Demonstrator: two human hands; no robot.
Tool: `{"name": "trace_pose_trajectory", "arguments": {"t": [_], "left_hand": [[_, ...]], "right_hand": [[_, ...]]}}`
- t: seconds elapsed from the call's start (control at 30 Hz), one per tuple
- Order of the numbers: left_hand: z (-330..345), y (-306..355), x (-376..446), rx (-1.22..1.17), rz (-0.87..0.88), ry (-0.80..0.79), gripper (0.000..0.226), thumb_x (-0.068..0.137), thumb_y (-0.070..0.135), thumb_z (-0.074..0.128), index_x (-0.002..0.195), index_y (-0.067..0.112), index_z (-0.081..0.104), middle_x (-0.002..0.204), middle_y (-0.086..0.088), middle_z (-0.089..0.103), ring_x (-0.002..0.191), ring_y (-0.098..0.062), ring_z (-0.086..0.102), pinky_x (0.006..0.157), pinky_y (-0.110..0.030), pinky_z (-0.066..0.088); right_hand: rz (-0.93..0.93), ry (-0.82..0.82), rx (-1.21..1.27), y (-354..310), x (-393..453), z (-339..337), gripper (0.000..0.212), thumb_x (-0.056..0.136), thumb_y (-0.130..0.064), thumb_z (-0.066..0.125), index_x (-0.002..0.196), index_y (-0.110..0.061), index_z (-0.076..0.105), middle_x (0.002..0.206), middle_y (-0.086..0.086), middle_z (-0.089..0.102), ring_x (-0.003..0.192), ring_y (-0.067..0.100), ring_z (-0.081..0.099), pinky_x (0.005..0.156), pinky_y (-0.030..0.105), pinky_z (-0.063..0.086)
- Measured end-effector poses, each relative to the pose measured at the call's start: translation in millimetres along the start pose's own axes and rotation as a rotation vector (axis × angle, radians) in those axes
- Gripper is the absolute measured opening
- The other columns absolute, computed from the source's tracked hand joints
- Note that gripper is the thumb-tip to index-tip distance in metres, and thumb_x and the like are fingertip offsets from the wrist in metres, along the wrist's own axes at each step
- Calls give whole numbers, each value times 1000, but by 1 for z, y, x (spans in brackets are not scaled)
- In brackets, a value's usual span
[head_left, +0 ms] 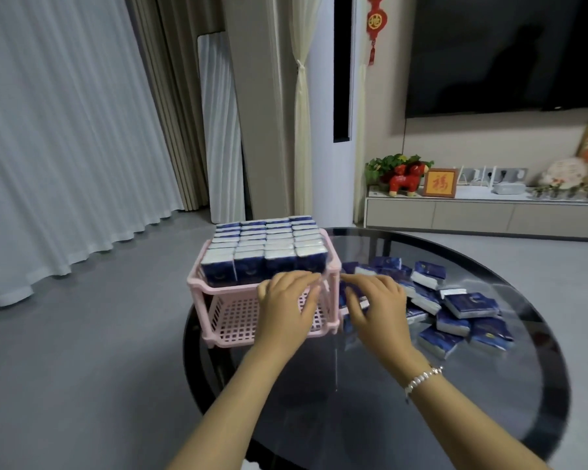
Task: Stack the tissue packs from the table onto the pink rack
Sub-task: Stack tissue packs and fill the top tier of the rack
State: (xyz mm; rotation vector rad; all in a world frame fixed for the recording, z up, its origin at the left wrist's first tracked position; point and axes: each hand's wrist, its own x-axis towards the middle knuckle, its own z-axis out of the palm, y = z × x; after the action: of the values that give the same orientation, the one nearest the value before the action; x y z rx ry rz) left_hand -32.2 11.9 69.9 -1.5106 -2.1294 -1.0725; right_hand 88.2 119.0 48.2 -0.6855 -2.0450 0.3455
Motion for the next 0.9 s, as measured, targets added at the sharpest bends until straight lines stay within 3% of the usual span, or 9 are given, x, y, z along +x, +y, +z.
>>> {"name": "trace_pose_trajectory", "arguments": {"t": [0.1, 0.23, 0.43, 0.6, 0.77, 0.9], "left_hand": [[31, 20, -8, -107, -88, -91, 49, 87, 46, 36, 113, 21, 68, 116, 5, 66, 111, -15, 56, 91, -25, 28], [76, 41, -14, -330, -273, -183, 28, 94, 24, 52, 119, 15, 64, 116, 1, 62, 104, -14, 59, 93, -31, 47], [128, 50, -8, -158, -282, -296, 43, 99, 28, 45, 140, 16, 45, 144, 4, 45, 135, -12, 35, 111, -23, 25], [148, 35, 4, 69, -315, -333, 50, 98, 31, 44, 145, 14, 37, 150, 0, 37, 140, -17, 27, 111, -29, 26], [153, 28, 4, 239, -242, -340, 45, 98, 34, 45, 139, 17, 44, 132, 1, 51, 126, -19, 36, 97, -31, 39], [148, 23, 0, 311, -189, -413, 36, 95, 39, 49, 124, 21, 60, 122, 2, 54, 124, -19, 36, 97, -31, 35]], "right_hand": [[92, -46, -57, 35, -15, -8, 20, 86, -17, 62, 105, -20, 70, 98, -3, 70, 94, 22, 58, 81, 34, 39], [201, -63, -124, 76, -26, -12, 21, 86, -18, 64, 106, -17, 69, 104, 1, 67, 100, 26, 57, 86, 36, 41], [333, -137, -174, 121, -10, -14, 43, 88, -30, 61, 130, -21, 54, 127, 4, 53, 117, 25, 43, 100, 38, 35], [301, -251, -199, 140, 15, 2, 47, 91, -44, 52, 136, -33, 45, 140, 1, 44, 130, 22, 35, 106, 38, 26], [356, -231, -200, 140, 29, 14, 33, 90, -50, 51, 116, -32, 59, 127, -1, 56, 118, 25, 45, 97, 39, 29], [464, -269, -141, 137, 37, 14, 26, 84, -52, 58, 96, -28, 55, 113, -1, 60, 112, 31, 45, 92, 39, 29]]}}
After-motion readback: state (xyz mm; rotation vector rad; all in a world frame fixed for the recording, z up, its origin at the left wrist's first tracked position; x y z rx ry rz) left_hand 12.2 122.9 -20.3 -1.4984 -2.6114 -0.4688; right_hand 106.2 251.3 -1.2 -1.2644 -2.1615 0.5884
